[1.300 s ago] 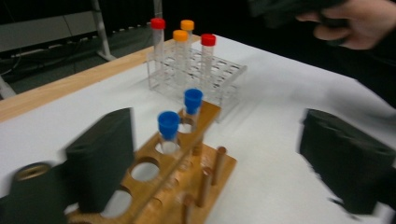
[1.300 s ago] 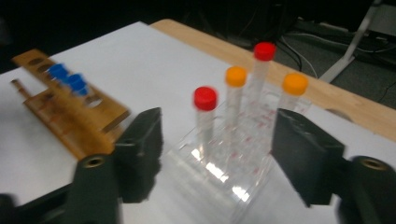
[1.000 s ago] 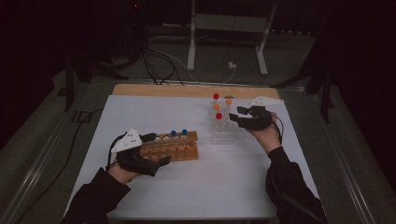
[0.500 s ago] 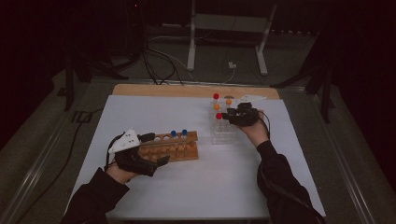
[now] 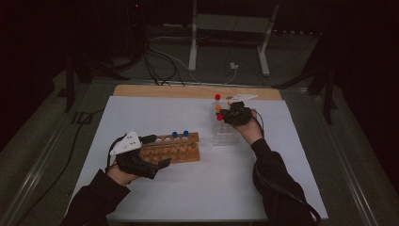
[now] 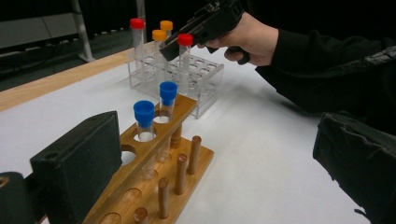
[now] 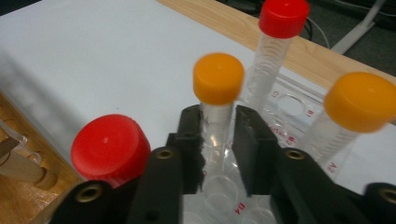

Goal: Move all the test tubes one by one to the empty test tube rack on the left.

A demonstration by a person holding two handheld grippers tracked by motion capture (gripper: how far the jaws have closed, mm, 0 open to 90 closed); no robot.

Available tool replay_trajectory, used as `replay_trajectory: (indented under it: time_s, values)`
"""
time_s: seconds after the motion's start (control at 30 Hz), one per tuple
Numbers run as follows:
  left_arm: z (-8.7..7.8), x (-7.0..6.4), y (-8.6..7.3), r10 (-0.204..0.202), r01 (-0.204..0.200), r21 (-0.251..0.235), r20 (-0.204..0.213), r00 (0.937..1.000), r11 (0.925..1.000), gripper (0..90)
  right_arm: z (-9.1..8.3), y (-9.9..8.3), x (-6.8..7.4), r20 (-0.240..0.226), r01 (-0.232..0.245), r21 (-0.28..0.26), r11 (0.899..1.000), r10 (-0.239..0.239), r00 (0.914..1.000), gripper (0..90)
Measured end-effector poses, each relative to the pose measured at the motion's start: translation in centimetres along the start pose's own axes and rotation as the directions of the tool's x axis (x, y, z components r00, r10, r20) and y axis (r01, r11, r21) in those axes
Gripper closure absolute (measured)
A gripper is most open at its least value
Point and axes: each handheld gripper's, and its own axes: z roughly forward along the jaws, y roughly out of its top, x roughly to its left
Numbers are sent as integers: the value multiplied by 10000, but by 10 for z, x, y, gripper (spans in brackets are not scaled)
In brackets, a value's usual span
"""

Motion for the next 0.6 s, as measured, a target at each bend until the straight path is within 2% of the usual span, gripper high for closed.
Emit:
replay_trajectory:
  time_s: [0.1,0.33,0.6]
  values:
    - [0,0,0,18,-18,8,15,10000,10000,21,2,0,-1,-131,-35,4,10000,35,9999,737]
    - [0,0,0,1,-1,38,41,10000,10000,21,-1,2,-1,-57,126,144,9998,-125,9999,746]
    - [0,1,0,-37,37,56,24,10000,10000,22,-8,8,-1,-50,217,-45,9998,-218,9998,747]
